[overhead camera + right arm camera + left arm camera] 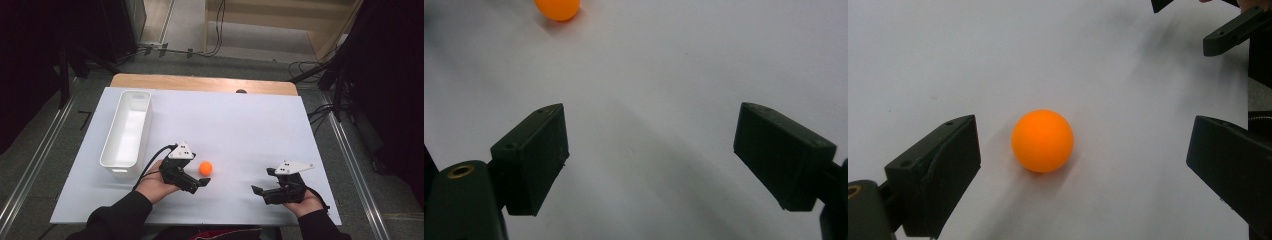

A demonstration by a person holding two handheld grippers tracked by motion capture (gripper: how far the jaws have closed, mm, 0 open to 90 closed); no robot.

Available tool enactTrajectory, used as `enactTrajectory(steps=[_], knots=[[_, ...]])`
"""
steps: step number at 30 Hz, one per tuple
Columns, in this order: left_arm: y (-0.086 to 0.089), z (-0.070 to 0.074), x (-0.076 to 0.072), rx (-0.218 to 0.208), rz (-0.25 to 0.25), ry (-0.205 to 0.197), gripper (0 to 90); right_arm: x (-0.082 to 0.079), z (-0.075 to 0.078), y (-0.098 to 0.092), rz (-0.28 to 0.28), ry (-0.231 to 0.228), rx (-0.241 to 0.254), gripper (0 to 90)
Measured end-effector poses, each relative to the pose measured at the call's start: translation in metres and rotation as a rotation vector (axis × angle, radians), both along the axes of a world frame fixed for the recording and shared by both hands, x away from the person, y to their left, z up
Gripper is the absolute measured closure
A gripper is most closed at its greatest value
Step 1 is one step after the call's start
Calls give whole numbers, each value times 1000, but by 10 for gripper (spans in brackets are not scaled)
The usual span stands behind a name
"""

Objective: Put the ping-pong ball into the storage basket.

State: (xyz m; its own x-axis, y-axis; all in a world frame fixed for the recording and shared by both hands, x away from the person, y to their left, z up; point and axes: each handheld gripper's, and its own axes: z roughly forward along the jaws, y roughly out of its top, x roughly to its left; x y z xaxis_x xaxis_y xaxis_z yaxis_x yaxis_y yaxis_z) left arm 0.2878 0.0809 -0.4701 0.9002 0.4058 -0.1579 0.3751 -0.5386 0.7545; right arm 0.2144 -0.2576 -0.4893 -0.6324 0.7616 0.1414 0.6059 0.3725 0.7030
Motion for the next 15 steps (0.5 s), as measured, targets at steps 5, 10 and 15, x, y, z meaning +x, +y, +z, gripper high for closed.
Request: enactTrajectory(steps=[5, 10, 15], knots=[[-3, -1, 2, -4, 1, 4, 9, 0, 0, 0, -1, -3, -3, 129], [-9, -1, 3, -3, -5, 5, 9, -1, 0, 1, -2, 3, 0, 129], [-16, -2, 4, -6, -12, 1, 10, -1, 0, 0, -2, 2, -2, 129]])
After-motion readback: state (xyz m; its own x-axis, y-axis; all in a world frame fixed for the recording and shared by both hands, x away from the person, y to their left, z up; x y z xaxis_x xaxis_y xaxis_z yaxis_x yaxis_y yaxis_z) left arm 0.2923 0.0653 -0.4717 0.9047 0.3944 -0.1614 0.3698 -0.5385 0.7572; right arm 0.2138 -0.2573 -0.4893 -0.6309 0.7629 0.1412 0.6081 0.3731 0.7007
